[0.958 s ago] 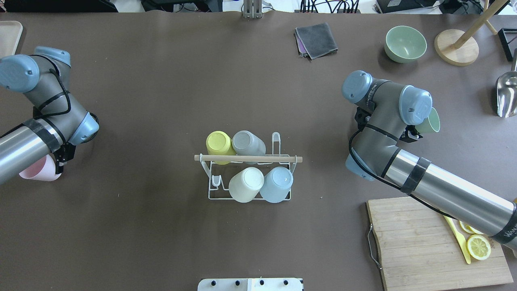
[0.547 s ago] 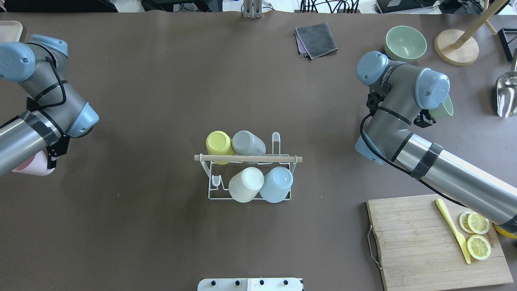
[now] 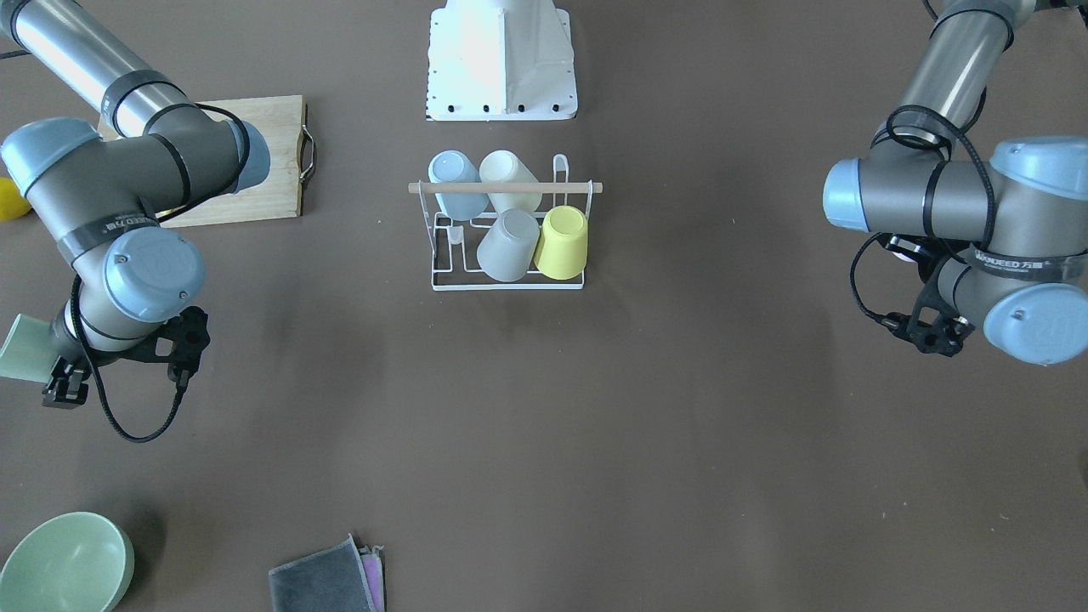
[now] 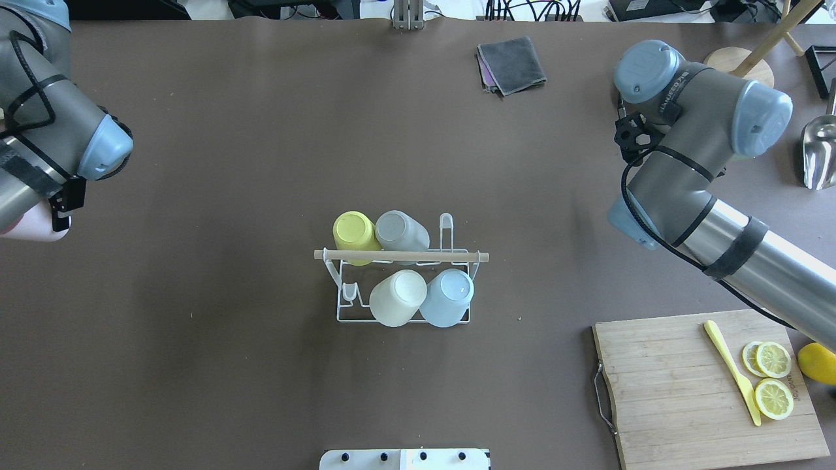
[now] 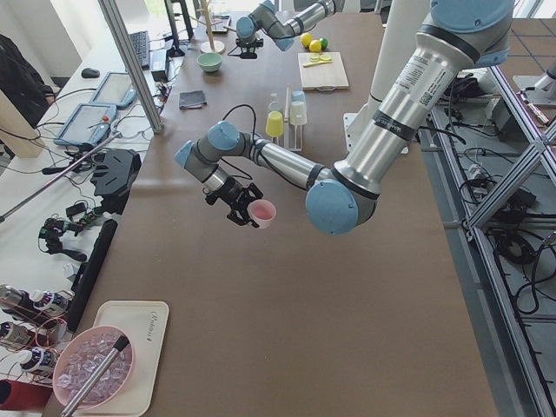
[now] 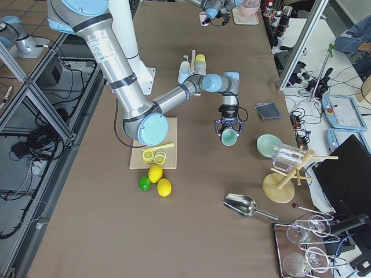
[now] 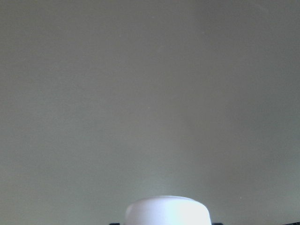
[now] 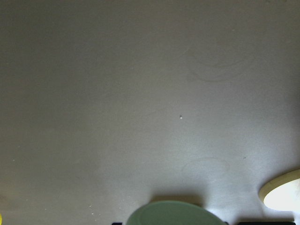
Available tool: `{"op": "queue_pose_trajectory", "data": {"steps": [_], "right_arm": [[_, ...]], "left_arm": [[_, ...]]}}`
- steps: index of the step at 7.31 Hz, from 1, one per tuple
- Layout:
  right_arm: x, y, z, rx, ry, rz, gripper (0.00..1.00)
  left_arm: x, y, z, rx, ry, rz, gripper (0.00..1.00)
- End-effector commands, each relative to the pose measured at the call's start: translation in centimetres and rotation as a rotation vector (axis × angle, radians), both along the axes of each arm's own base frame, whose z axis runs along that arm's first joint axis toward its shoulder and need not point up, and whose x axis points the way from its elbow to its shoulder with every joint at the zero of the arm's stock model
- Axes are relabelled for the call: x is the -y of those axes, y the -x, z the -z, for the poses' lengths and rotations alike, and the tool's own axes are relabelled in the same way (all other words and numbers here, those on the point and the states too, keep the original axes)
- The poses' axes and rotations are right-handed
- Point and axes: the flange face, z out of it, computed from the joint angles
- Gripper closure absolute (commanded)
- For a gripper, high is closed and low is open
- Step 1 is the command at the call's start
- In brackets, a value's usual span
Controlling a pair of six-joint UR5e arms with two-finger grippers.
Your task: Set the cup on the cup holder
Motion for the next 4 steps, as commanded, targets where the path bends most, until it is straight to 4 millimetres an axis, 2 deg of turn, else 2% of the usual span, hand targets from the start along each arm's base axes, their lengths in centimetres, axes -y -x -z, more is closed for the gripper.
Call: {"op": "queue_pose_trajectory", "data": {"steps": [1,2,3,4], "right_arm": [[-0.8,-2.3,2.4,0.174,-0.036,-0.041,1.00],[-0.3,-4.0,3.6,0.278,-0.026,-0.083,1.00],[0.5,-5.5,4.3,0.374,-0.008,-0.131,1.00],[1.0,-6.7,5.4,0.497,0.010,-0.192,1.00]], "left_arm": [[1.2,0.7,2.8,0.010,-0.038,0.007,1.00],[1.3,0.3,4.9,-0.006,-0.073,-0.001,1.00],[1.1,-0.1,5.5,-0.020,-0.090,-0.014,1.00],[0.3,0.0,8.4,-0.049,-0.155,-0.003,1.00]]}}
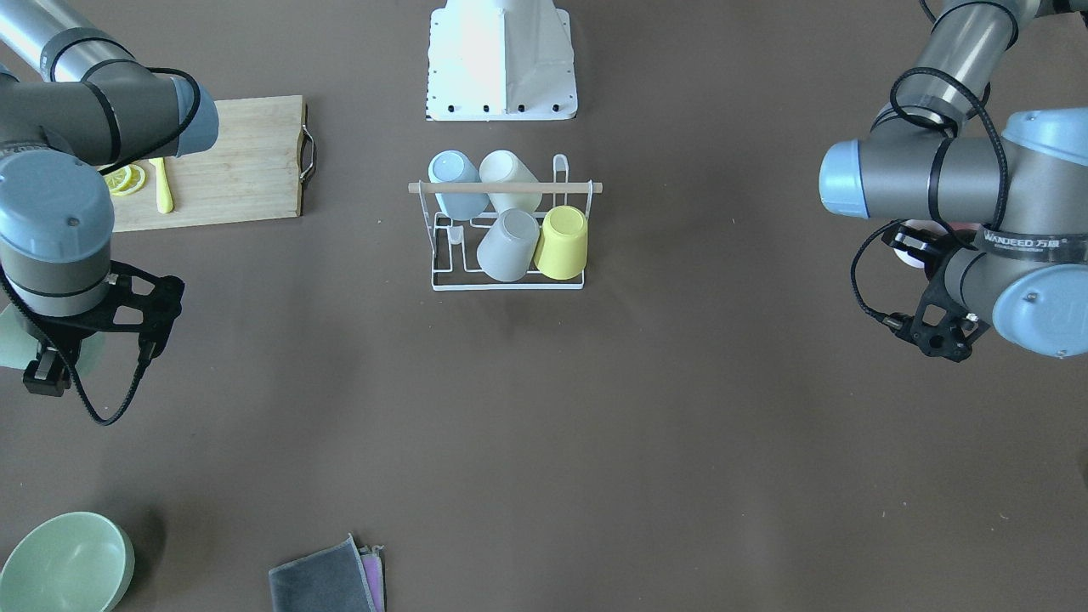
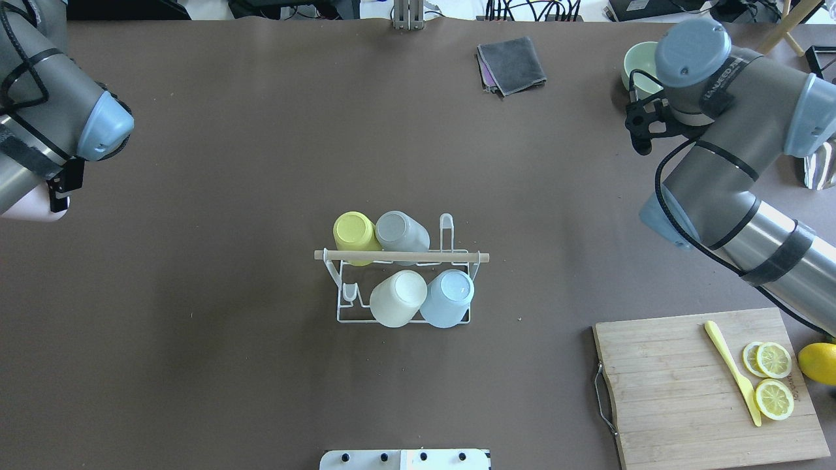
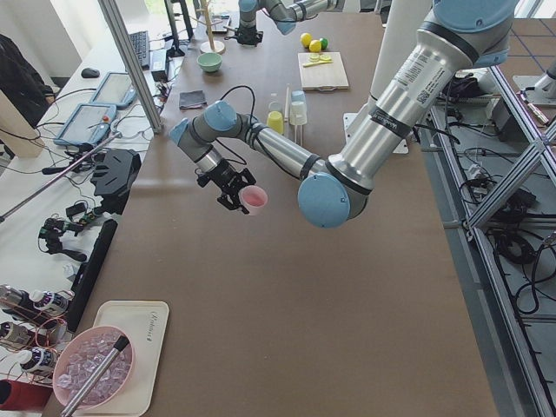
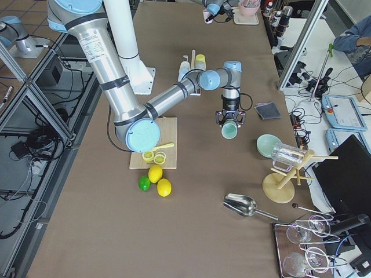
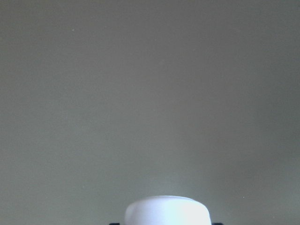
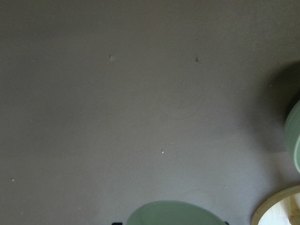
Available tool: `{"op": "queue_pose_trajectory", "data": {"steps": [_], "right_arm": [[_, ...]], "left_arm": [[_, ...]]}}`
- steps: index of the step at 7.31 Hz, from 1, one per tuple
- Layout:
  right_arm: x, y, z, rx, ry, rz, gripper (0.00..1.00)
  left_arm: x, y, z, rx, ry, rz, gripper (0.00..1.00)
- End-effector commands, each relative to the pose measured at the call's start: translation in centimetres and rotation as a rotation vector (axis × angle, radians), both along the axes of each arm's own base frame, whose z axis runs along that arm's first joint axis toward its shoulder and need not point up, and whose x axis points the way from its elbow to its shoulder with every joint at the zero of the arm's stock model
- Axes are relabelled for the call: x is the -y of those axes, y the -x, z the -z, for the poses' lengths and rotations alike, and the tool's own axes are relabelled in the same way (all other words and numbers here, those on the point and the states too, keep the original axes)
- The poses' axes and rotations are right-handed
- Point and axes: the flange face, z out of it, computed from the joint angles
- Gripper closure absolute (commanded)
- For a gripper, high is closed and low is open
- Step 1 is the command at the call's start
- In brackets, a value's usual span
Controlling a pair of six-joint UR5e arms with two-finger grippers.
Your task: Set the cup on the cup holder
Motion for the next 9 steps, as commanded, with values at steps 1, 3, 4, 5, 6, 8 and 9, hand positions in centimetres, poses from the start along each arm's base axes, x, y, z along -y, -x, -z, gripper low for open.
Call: {"op": "queue_pose_trajectory", "data": {"steps": [1,3,4,5,6,8,9], "right_arm": [[0.8,-2.3,2.6,0.303,0.072,-0.113,1.00],[-1.2,-1.7,4.8,0.585,0.173,-0.165,1.00],[-2.1,-1.6,6.1,0.716,0.168,-0.169,1.00],[-3.0,-1.8,8.1,0.828,0.146,-0.196,1.00],[-4.1,-1.6,10.0,0.947,0.147,-0.240,1.00],[-7.3,0.1,13.8,1.197,0.200,-0.334,1.00],[-9.3,1.8,14.7,1.330,0.236,-0.394,1.00]], "left_arm": [[-1.8,0.3,6.0,-0.031,-0.115,0.062,1.00],[-2.1,0.3,5.1,-0.132,-0.306,0.115,1.00],[-2.0,-0.9,5.4,-0.134,-0.325,0.171,1.00],[-2.1,-2.6,6.5,-0.158,-0.363,0.203,1.00],[-1.7,-3.7,8.8,-0.195,-0.410,0.294,1.00],[-1.9,-3.5,12.3,-0.291,-0.525,0.350,1.00],[-2.1,-3.4,15.4,-0.357,-0.612,0.370,1.00]]}}
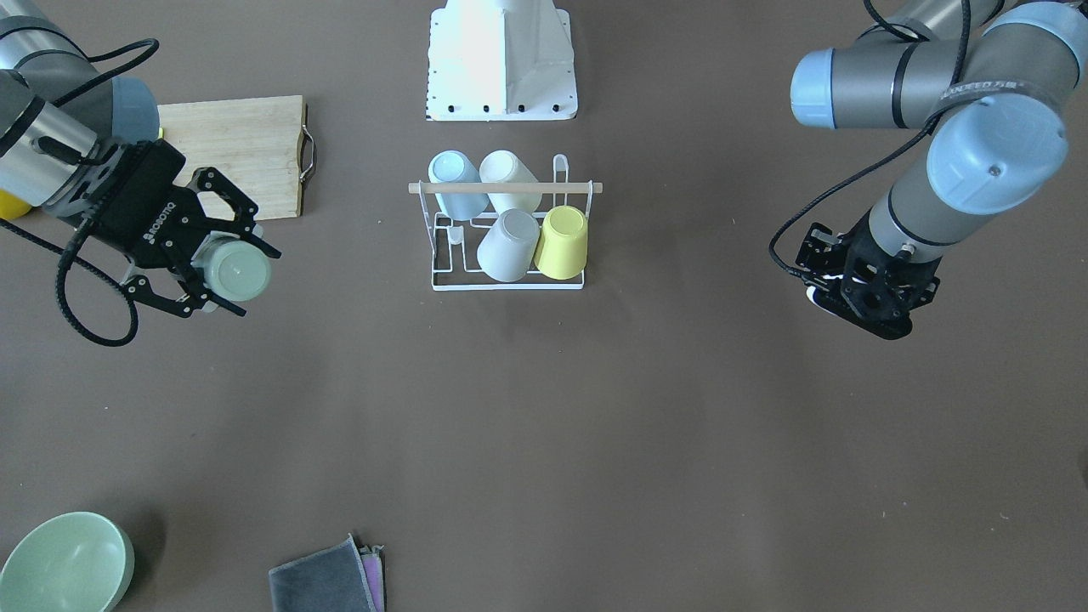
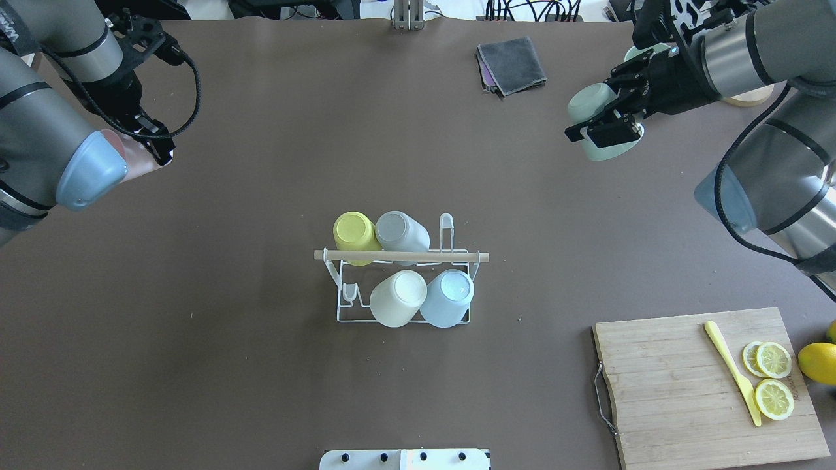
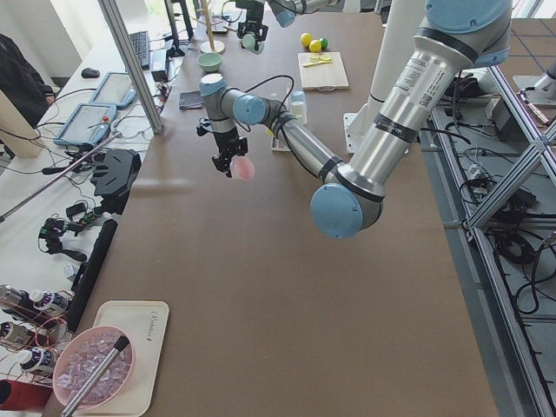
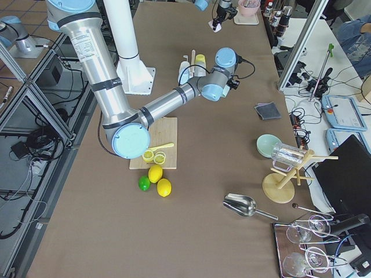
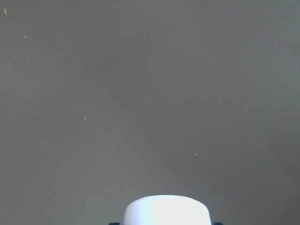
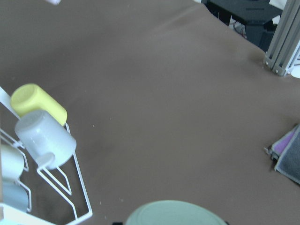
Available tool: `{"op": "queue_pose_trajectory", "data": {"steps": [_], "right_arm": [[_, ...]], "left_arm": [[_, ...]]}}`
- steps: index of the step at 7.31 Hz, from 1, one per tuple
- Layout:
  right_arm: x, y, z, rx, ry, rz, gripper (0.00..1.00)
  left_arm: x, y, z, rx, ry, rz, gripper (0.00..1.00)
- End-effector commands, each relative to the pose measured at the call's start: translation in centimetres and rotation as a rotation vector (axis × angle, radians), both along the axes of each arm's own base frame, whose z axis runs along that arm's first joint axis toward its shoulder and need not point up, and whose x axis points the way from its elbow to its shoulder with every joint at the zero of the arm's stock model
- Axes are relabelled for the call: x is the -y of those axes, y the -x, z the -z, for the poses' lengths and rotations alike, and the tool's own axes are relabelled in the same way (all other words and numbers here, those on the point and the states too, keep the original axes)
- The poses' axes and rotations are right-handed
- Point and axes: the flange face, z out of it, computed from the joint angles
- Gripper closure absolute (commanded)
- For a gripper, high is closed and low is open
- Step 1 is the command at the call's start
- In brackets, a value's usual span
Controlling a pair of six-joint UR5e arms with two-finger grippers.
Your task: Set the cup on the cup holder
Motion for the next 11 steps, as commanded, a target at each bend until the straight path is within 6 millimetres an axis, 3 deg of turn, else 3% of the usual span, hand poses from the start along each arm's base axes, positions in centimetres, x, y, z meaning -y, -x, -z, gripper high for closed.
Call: {"op": "queue_pose_trajectory", "data": {"steps": [1,3,4,6,7,8,11], "right_arm": [[-4.2,3.7,2.3,0.290,0.067,-0.091,1.00],[-6.9,8.0,3.6,0.384,0.058,-0.174,1.00],[-9.2,10.9,4.6,0.418,0.065,-0.211,1.00],[-13.3,16.1,5.0,0.418,0.052,-0.250,1.00],[-14.1,17.6,5.0,0.384,0.007,-0.259,1.00],[-14.1,18.2,4.8,0.345,-0.007,-0.270,1.00],[-12.5,18.9,7.7,0.282,-0.057,-0.299,1.00]], "left_arm": [[-1.5,1.1,5.2,-0.157,-0.179,0.085,1.00],[-4.4,2.6,9.9,-0.287,-0.260,0.158,1.00],[-4.4,2.3,10.8,-0.367,-0.292,0.197,1.00],[-6.3,-1.4,12.6,-0.515,-0.431,0.374,1.00],[-7.1,-1.7,13.8,-0.592,-0.502,0.404,1.00],[-8.1,-1.6,14.6,-0.674,-0.557,0.460,1.00],[-15.3,-7.6,14.7,-0.911,-0.671,0.612,1.00]]}}
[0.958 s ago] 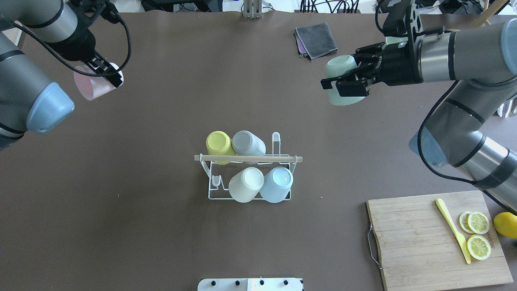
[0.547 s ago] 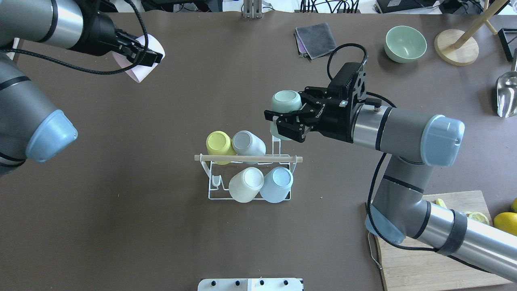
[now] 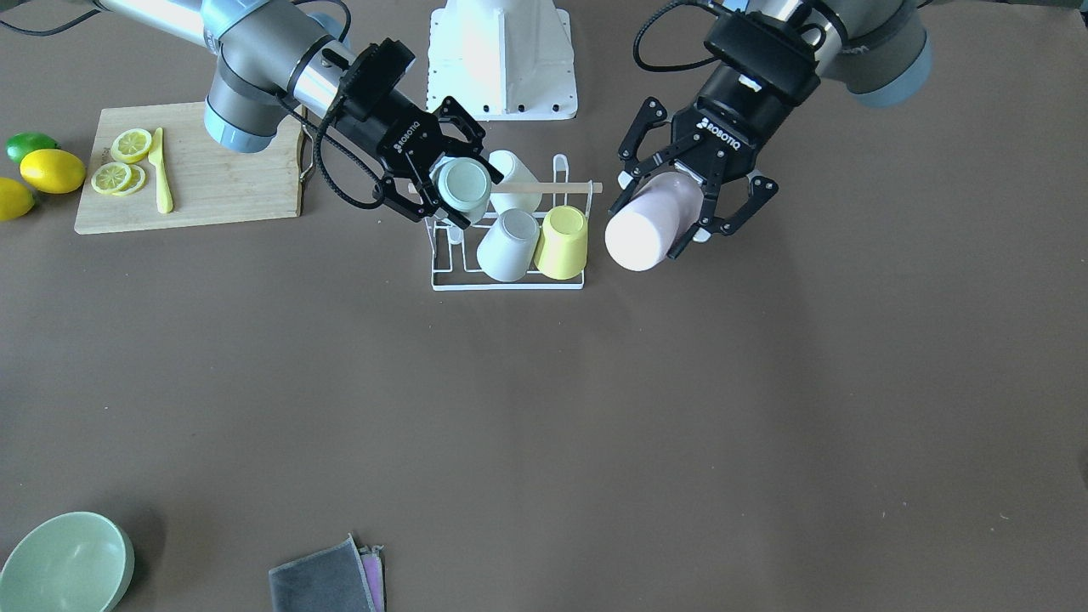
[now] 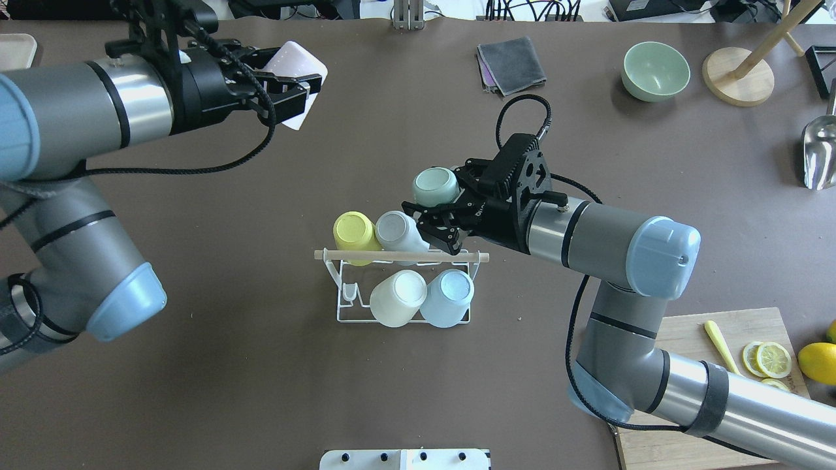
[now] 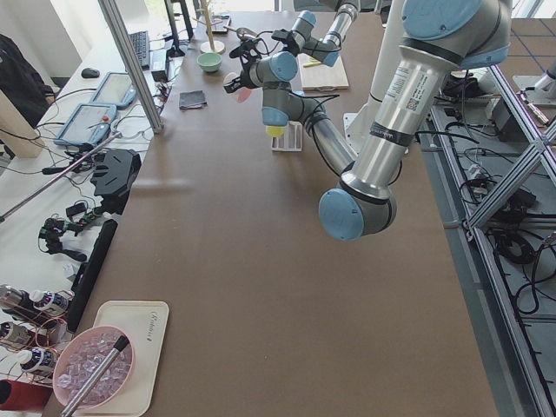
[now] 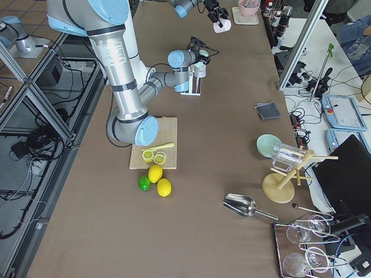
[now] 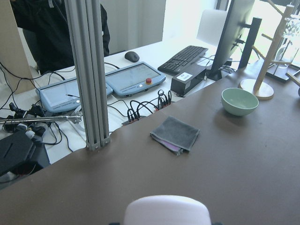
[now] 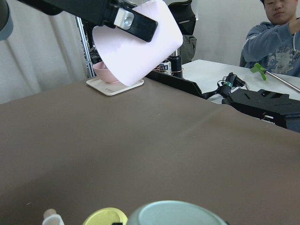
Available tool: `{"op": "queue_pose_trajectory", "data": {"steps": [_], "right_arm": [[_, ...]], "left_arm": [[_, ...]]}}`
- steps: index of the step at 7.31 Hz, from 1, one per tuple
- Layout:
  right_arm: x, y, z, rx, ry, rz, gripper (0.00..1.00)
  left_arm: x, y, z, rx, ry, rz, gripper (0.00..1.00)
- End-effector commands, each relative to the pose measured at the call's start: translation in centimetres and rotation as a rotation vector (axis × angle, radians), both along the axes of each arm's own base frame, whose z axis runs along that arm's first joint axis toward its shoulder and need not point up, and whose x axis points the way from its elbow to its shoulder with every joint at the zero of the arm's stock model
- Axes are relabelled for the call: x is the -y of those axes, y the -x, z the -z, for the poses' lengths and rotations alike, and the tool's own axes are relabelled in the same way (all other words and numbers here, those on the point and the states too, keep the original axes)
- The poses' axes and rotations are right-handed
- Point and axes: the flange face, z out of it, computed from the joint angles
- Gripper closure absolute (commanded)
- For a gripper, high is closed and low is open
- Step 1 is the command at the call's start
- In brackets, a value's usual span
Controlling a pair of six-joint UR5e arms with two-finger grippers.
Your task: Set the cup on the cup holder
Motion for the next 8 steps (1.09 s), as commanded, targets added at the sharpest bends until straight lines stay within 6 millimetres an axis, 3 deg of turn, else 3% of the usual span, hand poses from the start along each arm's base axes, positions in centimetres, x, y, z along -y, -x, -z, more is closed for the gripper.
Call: {"op": "queue_pose_trajectory", "data": {"steps": [1,2,3,4,6,8], "right_arm": [[0.8,0.6,0.9,-0.042,-0.005,-0.017,1.00],[1.1,0.9,0.1,-0.067,-0.021,-0.023,1.00],[1.3,1.3,-0.6,-0.086,-0.026,-0.025,1.00],[1.5,1.7,-1.2,-0.097,-0.021,-0.024,1.00],[1.6,1.9,-1.6,-0.104,-0.017,-0.024,1.00],[1.9,1.8,-1.8,-0.107,-0.017,-0.029,1.00]], "left_arm": [[-5.4,-3.8,0.5,-0.162,-0.061,0.073,1.00],[-8.9,-5.8,1.0,-0.246,-0.076,0.099,1.00],[-13.0,-7.1,-0.5,-0.279,-0.117,0.130,1.00],[-16.1,-7.2,-2.5,-0.300,-0.175,0.145,1.00],[-17.4,-6.4,-4.8,-0.323,-0.212,0.145,1.00],[-18.0,-8.5,-7.0,-0.280,-0.213,0.126,1.00]]}}
